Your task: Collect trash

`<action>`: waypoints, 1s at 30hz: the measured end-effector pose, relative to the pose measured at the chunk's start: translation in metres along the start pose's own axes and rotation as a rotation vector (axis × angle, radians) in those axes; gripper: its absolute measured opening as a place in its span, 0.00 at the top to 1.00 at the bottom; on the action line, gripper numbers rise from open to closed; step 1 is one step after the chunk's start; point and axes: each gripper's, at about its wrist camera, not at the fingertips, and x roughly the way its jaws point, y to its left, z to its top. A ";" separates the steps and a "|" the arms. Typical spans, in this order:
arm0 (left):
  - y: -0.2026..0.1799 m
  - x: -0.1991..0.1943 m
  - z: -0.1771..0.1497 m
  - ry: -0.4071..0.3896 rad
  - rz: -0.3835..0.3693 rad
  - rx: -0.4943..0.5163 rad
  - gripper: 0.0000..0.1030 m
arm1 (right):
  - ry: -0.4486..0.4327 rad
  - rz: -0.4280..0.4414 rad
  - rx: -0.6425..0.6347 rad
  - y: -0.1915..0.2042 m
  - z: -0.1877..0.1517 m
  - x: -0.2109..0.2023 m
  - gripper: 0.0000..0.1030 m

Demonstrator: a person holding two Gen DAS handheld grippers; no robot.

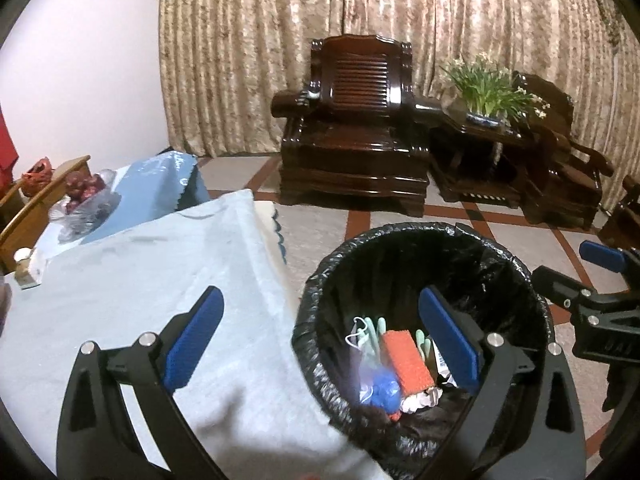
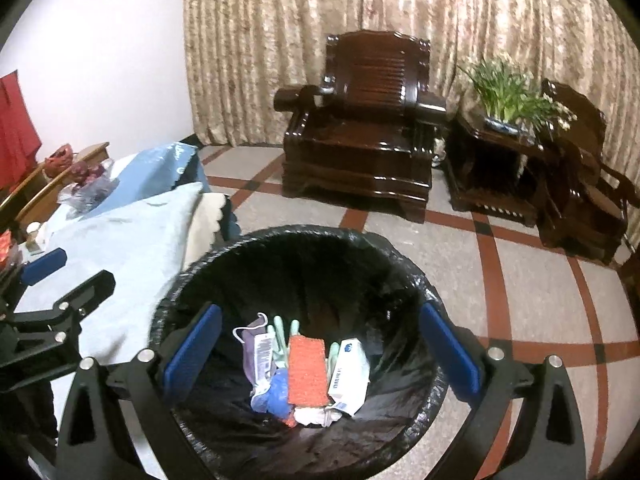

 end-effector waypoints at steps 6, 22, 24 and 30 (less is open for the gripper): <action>0.005 -0.035 -0.001 -0.015 0.035 -0.003 0.07 | -0.024 0.028 -0.017 0.012 0.005 -0.026 0.06; 0.018 -0.114 -0.003 -0.078 0.103 -0.040 0.07 | -0.069 0.067 -0.054 0.045 0.001 -0.080 0.06; 0.020 -0.122 -0.004 -0.082 0.110 -0.041 0.07 | -0.072 0.071 -0.061 0.049 0.000 -0.084 0.06; 0.025 -0.142 -0.007 -0.098 0.132 -0.054 0.07 | -0.093 0.079 -0.079 0.057 -0.001 -0.098 0.06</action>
